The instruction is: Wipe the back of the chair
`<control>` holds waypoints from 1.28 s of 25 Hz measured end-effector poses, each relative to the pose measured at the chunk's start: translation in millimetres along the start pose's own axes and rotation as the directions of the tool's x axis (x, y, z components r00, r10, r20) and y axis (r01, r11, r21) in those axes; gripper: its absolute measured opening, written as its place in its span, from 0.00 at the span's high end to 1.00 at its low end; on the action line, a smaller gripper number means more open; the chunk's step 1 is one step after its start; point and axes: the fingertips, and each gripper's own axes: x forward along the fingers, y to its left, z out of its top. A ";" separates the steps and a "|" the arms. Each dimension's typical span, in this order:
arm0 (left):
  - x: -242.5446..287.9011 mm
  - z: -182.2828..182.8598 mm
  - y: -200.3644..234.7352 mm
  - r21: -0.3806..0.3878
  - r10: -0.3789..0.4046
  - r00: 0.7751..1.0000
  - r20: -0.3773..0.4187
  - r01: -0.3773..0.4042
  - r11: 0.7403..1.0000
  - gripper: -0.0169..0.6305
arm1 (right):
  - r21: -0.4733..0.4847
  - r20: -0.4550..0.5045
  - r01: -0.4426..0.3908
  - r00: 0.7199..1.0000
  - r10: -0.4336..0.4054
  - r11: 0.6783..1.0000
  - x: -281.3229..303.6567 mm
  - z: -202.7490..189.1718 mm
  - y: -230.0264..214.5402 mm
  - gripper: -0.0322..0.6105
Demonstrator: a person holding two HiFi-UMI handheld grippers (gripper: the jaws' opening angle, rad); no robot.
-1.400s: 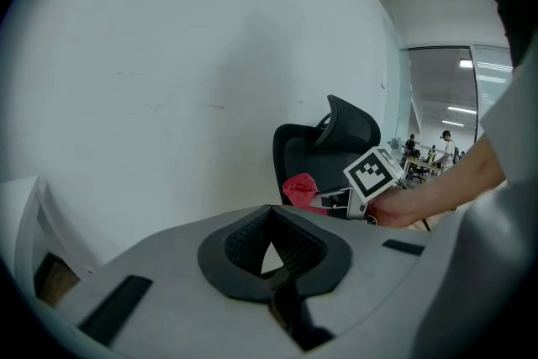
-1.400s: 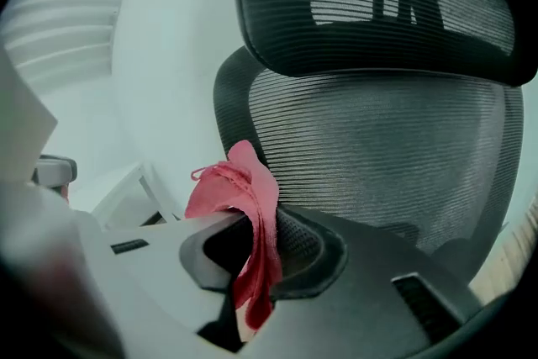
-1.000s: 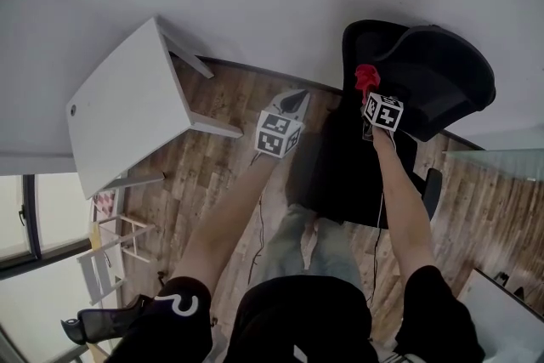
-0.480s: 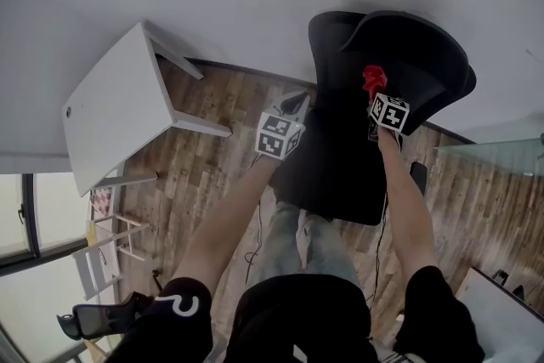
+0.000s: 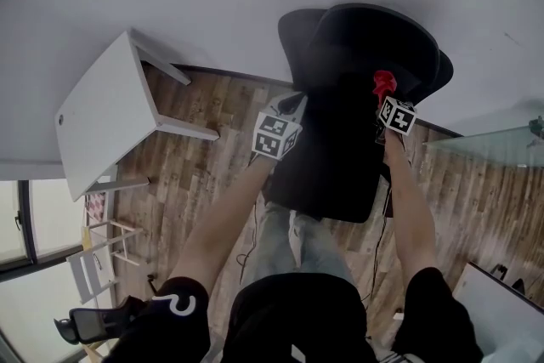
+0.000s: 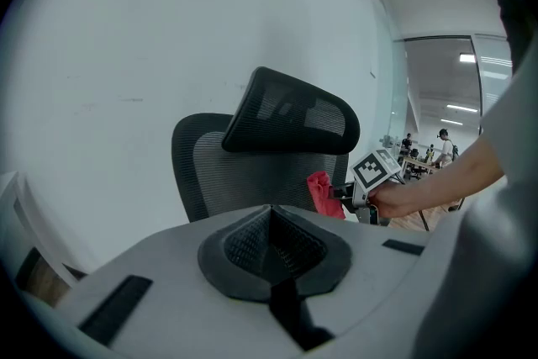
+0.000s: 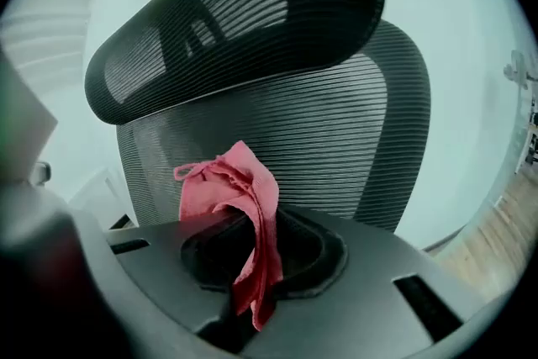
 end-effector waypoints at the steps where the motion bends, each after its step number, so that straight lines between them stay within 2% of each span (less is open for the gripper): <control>1: 1.4 0.1 -3.9 0.002 -0.003 1.000 0.000 0.003 1.000 0.93 | 0.005 0.002 0.009 1.000 -0.009 1.000 -2.6 0.1 -9.0 0.84; 12: 7.1 -1.8 -24.9 -0.009 -0.005 1.000 0.006 0.005 1.000 0.94 | 0.057 -0.014 0.177 0.984 -0.176 0.983 -41.8 -1.9 -105.7 0.84; 18: -0.9 -10.4 -27.4 -0.021 -0.001 1.000 0.015 0.001 1.000 0.94 | 0.096 -0.012 0.189 0.982 -0.189 0.977 -56.1 -9.9 -111.1 0.84; 24: -23.4 -31.5 -11.2 -0.050 0.021 1.000 0.011 -0.020 0.999 0.94 | 0.074 -0.021 0.098 0.995 -0.096 0.992 -52.0 -29.2 -41.3 0.84; 28: -36.9 -36.9 9.1 -0.061 0.038 0.999 0.016 -0.037 0.997 0.94 | 0.048 -0.027 0.000 1.000 0.001 0.999 -37.9 -33.8 27.4 0.84; 32: -54.4 -42.6 33.9 -0.069 0.050 0.999 0.021 -0.049 0.996 0.94 | 0.044 -0.021 -0.119 0.993 0.120 0.992 -14.0 -37.9 99.5 0.84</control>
